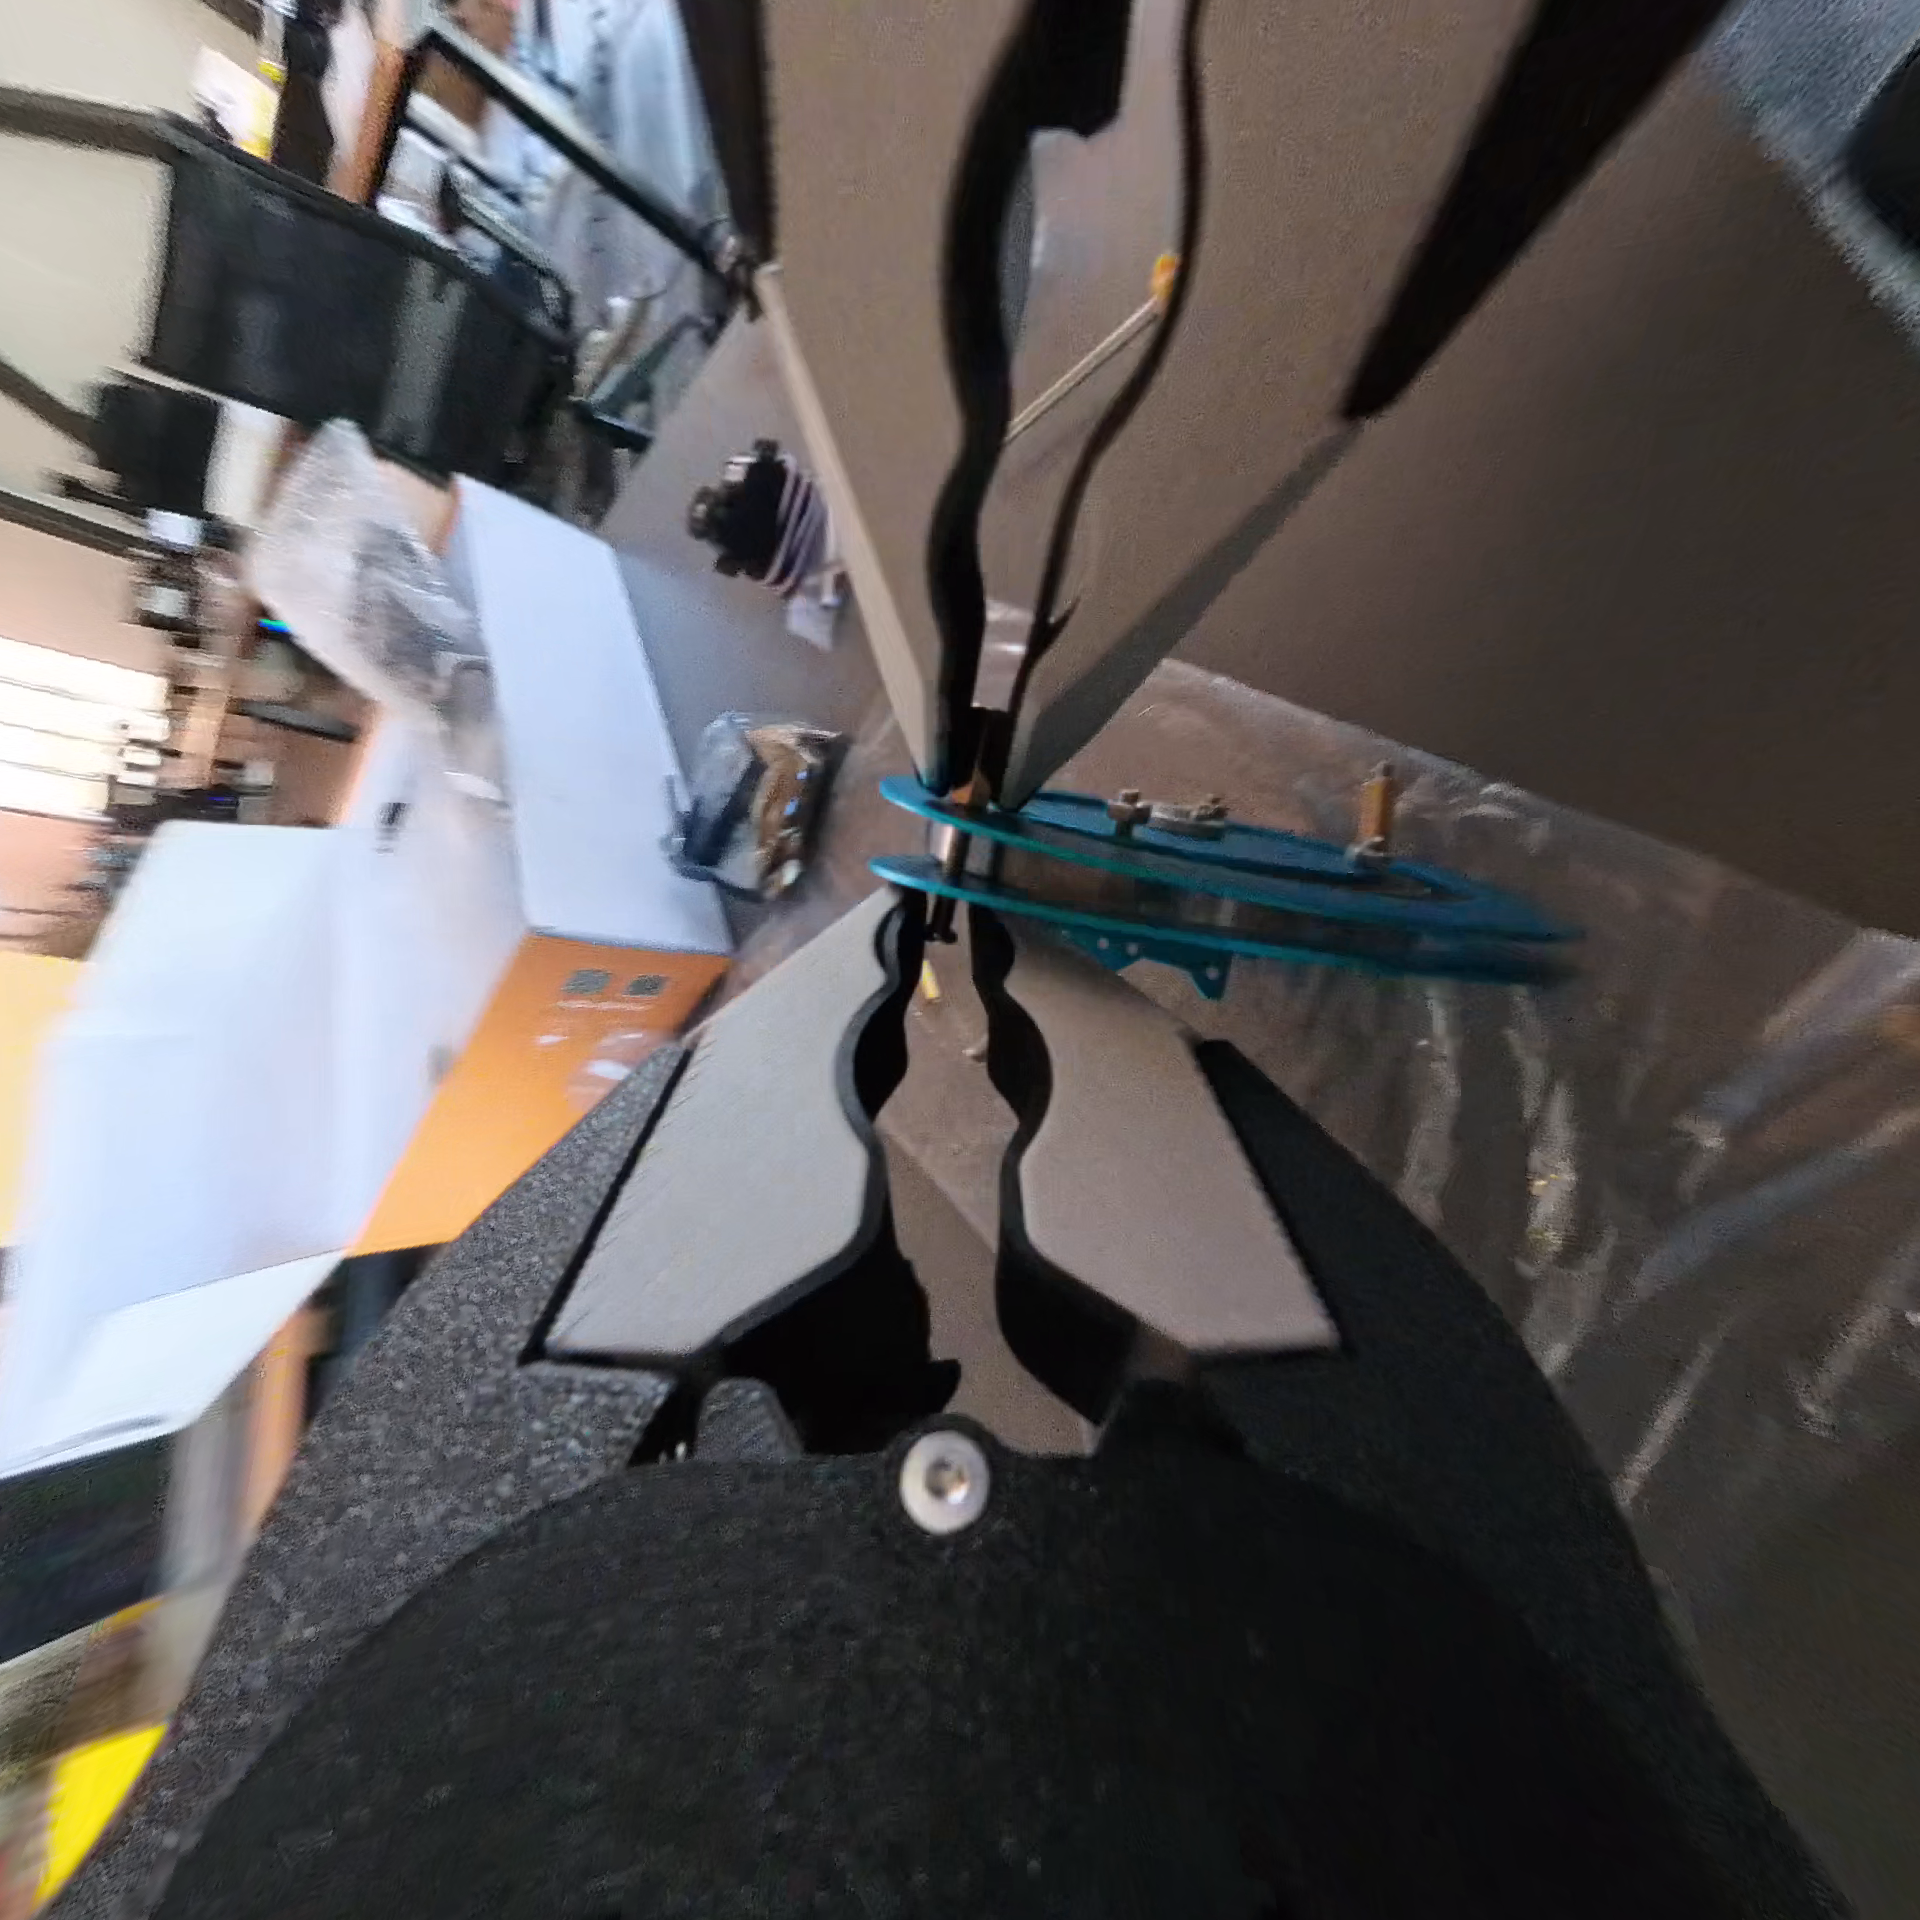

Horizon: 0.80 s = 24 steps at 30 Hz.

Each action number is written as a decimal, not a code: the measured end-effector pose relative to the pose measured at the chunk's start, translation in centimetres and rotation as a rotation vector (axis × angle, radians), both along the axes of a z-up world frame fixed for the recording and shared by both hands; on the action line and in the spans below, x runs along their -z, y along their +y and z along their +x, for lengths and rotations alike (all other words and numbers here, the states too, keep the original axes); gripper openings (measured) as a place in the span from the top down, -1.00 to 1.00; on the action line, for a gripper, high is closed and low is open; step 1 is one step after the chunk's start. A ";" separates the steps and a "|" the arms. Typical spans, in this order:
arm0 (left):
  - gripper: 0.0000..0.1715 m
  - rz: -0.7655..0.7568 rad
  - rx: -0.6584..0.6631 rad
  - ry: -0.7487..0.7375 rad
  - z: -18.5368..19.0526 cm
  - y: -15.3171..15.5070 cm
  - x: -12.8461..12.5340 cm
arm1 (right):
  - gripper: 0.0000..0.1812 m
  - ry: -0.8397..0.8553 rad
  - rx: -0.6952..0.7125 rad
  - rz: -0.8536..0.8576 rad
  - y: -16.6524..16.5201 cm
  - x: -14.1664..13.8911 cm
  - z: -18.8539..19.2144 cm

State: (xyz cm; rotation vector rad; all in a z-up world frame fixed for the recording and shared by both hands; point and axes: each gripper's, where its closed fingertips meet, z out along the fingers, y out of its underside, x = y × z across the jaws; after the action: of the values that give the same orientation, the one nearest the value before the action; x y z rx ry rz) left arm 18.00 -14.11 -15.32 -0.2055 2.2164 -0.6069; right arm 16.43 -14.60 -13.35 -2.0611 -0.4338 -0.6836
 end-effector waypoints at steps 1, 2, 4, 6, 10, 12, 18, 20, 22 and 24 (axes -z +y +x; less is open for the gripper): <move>0.94 -0.046 0.004 0.048 -0.1 0.0 0.1 | 0.95 -0.008 0.000 -0.001 0.0 0.0 0.0; 0.94 -0.080 0.014 0.081 -0.1 -0.1 0.1 | 0.95 0.002 0.000 0.001 0.0 0.0 0.0; 0.95 -0.138 0.030 0.129 -0.3 -0.2 0.1 | 0.95 0.027 0.001 0.002 0.0 0.0 -0.1; 0.97 -0.208 0.043 0.215 -0.7 -0.3 0.1 | 0.95 0.061 -0.004 0.004 0.0 0.0 -0.2; 0.97 -0.245 0.104 0.423 -1.8 0.0 0.4 | 0.95 0.120 -0.059 0.030 0.4 0.0 -0.9; 0.97 -0.263 0.140 0.562 -2.3 0.0 0.6 | 0.95 0.123 -0.084 0.031 0.5 0.0 -1.0; 0.95 -0.357 0.221 1.031 -3.2 -0.5 -0.1 | 0.96 -0.087 -0.206 0.039 0.1 0.0 -0.1; 0.87 -0.378 0.257 1.217 -3.7 -0.8 -0.7 | 0.95 -0.136 -0.227 0.035 -0.2 0.1 0.0; 0.85 -0.370 0.279 1.348 -3.7 -0.9 -1.1 | 0.95 -0.189 -0.267 0.036 -0.3 0.0 0.1; 0.89 -0.382 0.266 1.432 -3.0 -1.1 -1.2 | 0.95 -0.307 -0.293 0.027 -0.5 0.0 0.6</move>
State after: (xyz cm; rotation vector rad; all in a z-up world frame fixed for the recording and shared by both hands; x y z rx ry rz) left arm 15.00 -15.20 -14.10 -0.7196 3.4889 -1.2947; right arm 17.07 -15.11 -13.39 -1.8206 -0.8775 -0.8212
